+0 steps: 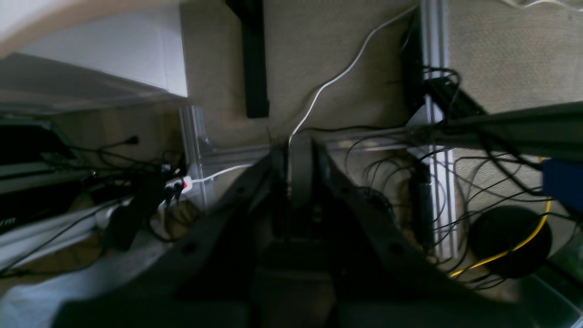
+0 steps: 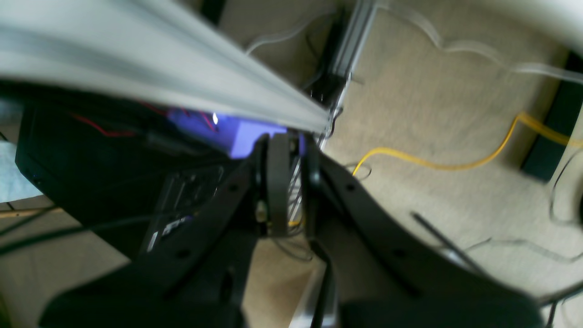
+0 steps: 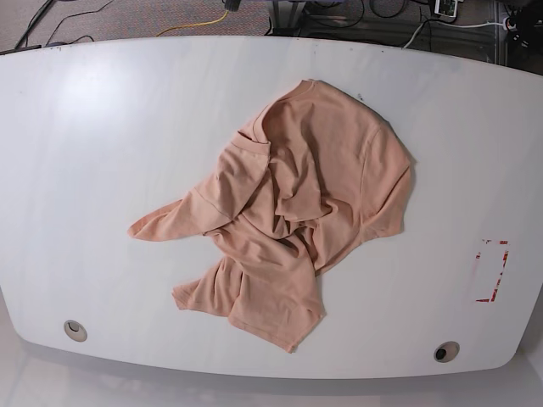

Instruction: Layout the t-shirt on the table in an organized manner, then fold the t-shirt properly

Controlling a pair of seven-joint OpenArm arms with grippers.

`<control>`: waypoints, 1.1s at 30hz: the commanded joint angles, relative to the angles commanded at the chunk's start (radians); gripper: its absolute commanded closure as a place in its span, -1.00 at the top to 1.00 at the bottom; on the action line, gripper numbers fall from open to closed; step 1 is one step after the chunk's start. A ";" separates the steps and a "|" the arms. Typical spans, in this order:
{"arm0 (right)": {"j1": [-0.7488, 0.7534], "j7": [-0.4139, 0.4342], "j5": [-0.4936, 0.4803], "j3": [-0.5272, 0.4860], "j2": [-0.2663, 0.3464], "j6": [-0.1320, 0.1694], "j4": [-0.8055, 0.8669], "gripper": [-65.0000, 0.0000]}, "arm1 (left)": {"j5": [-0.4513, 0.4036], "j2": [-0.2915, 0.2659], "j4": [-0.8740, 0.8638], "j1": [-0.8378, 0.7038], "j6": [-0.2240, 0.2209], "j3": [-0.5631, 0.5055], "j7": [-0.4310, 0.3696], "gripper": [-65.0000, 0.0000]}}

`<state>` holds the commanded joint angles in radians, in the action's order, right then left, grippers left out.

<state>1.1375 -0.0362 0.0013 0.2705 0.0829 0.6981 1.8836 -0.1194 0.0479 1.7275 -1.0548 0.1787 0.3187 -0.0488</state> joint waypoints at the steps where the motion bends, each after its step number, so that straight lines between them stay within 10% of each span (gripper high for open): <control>1: 0.001 -0.002 0.000 0.003 -0.002 0.000 0.012 -0.87 | 0.000 -0.001 0.009 -0.001 0.000 -0.003 0.002 -1.00; 33: -0.202 -0.102 -0.017 0.049 0.030 0.000 0.117 -0.88 | 0.172 0.026 0.256 0.093 0.010 -0.027 0.126 -0.91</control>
<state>0.9358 -0.1385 -0.0157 0.3195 0.1132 0.6981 2.0010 0.0523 0.0740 1.9835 -0.9619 0.1883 0.2916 0.0771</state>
